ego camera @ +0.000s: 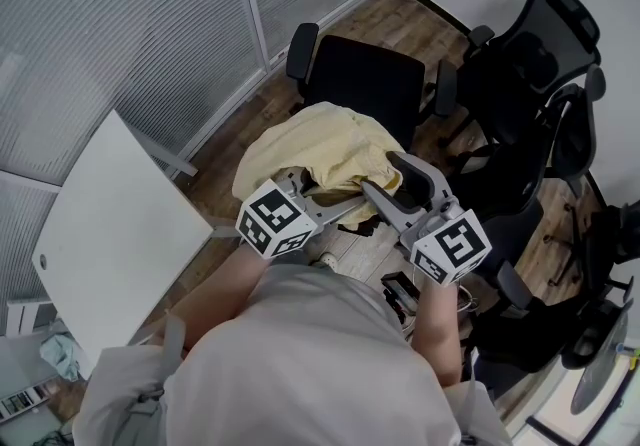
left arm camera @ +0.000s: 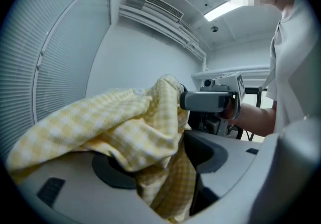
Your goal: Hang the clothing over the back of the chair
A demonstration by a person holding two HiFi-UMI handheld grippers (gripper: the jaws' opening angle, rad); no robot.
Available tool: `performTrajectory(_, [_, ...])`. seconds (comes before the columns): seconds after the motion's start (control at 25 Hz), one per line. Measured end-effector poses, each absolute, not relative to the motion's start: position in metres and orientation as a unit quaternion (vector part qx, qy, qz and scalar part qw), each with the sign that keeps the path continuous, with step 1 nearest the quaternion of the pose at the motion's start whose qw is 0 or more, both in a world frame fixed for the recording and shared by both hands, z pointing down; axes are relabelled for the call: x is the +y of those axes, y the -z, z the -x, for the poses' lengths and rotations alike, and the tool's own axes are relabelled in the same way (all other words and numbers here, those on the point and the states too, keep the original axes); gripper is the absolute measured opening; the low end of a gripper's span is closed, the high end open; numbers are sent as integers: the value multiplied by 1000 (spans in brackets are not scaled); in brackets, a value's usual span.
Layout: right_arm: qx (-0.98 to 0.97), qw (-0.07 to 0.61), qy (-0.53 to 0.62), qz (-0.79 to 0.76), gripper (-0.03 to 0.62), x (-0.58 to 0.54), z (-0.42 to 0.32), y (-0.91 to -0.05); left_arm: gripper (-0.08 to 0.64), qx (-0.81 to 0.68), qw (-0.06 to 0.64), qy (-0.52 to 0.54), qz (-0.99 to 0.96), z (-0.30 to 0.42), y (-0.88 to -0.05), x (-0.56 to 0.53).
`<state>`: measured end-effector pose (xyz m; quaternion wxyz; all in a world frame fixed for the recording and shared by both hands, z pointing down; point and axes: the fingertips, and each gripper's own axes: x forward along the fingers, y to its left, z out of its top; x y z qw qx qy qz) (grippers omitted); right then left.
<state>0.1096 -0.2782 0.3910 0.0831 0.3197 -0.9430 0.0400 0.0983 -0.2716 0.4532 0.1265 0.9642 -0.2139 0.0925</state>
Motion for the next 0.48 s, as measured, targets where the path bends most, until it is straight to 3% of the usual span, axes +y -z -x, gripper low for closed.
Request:
performTrajectory(0.08, [-937, 87, -42, -335, 227, -282, -114, -394, 284, -212, 125, -93, -965, -98, -453, -270])
performTrajectory(0.2, [-932, 89, -45, -350, 150, -286, -119, -396, 285, -210, 125, -95, -965, -96, -453, -269])
performTrajectory(0.48, [-918, 90, -51, -384, 66, -295, -132, -397, 284, -202, 122, -97, -967, -89, -450, -255])
